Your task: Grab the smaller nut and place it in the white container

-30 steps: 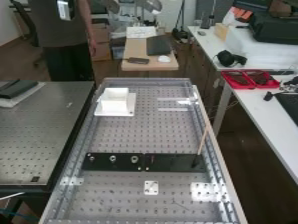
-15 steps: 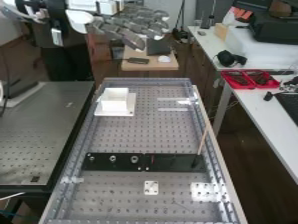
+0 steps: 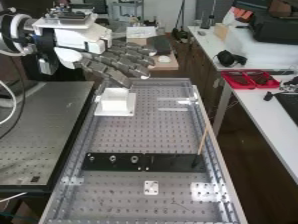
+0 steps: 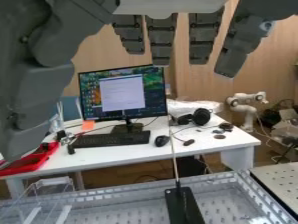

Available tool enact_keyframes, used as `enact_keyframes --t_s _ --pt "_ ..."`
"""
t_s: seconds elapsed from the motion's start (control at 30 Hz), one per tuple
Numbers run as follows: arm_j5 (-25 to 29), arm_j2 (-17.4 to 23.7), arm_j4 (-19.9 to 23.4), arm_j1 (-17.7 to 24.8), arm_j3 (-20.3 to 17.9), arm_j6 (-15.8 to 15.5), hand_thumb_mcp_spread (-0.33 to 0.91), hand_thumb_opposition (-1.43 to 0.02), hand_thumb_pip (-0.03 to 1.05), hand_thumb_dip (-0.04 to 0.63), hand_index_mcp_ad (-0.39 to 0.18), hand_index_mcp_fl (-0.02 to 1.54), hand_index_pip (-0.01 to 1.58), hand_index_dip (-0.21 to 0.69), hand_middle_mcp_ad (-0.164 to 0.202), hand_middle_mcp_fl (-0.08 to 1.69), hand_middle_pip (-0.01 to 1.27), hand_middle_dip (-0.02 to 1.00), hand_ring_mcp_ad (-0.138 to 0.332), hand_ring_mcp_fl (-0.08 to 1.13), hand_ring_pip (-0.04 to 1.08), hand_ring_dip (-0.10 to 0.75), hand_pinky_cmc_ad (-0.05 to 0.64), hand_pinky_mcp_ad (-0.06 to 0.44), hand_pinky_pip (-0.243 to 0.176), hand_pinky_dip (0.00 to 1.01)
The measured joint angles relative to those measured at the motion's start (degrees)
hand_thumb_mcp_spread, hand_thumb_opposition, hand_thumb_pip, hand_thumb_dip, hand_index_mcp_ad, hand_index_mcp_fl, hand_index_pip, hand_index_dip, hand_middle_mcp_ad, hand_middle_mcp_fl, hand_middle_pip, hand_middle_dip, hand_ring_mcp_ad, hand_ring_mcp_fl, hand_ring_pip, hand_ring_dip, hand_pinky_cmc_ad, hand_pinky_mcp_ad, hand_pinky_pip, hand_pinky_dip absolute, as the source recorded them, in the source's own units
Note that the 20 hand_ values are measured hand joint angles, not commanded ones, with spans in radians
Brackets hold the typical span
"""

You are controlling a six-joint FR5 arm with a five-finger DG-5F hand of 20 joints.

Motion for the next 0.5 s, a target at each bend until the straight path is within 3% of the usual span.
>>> enact_keyframes --t_s 0.27,0.5 --pt "-11.93 -2.94 5.09 -8.59 -3.23 -2.23 0.3 -0.74 0.39 0.049 0.009 0.04 0.09 -0.066 0.087 0.01 0.14 0.14 0.208 0.0 0.14 0.024 0.332 0.264 -0.091 0.43" --pt "-17.2 -5.44 8.77 -12.73 -5.27 -6.47 0.31 -0.74 0.41 0.077 0.005 0.05 0.1 -0.066 0.087 0.05 0.14 0.14 0.204 0.0 0.14 0.024 0.335 0.265 -0.091 0.43"
